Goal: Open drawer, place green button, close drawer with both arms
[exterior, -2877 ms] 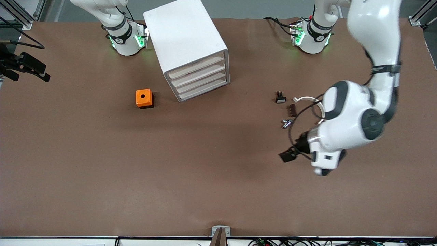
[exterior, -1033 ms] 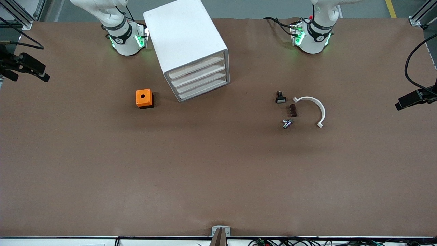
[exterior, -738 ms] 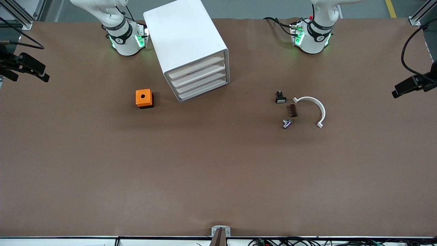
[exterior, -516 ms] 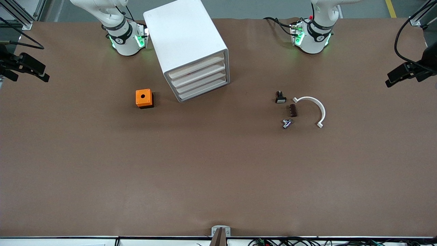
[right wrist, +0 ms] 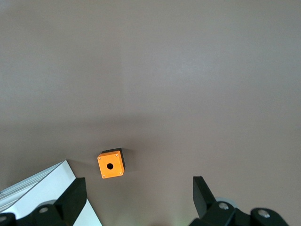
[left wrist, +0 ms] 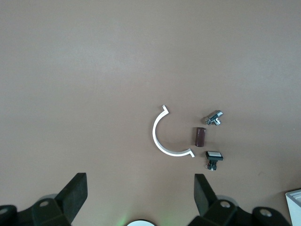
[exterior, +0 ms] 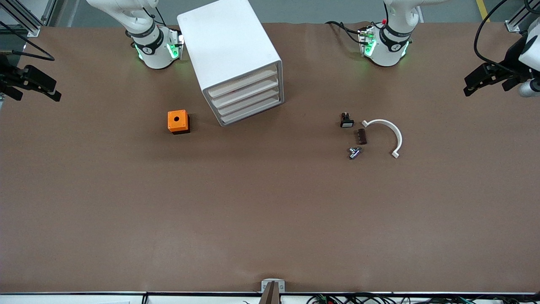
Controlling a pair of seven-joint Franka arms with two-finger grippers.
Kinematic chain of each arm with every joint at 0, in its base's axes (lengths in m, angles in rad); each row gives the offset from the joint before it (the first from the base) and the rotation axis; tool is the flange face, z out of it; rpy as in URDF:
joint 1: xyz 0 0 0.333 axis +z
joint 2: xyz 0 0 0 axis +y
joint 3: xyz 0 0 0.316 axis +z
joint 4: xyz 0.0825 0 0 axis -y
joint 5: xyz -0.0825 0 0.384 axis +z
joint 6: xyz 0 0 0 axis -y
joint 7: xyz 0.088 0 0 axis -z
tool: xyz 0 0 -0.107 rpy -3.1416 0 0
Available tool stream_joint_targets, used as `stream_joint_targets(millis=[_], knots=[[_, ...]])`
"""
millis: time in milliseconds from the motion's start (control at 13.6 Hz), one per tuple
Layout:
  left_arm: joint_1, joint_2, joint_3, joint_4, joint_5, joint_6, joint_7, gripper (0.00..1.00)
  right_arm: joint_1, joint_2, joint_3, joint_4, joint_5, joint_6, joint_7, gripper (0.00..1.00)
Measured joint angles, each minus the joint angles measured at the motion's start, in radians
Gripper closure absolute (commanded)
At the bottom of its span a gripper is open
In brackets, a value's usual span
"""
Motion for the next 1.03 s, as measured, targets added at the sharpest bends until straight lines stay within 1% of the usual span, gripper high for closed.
stream_joint_targets(millis=[295, 590, 1033], knots=[[-0.024, -0.001, -0.001, 0.0, 0.0, 0.008, 0.0, 0.0, 0.0, 0.0, 0.0, 0.0, 0.0, 0.0, 0.0, 0.0], [-0.024, 0.004, 0.0, 0.004, 0.0, 0.012, 0.0, 0.0, 0.0, 0.0, 0.0, 0.0, 0.0, 0.0, 0.0, 0.0], [-0.021, 0.036, 0.005, 0.053, 0.0, 0.013, 0.0, 0.0, 0.0, 0.0, 0.0, 0.0, 0.0, 0.0, 0.0, 0.0]])
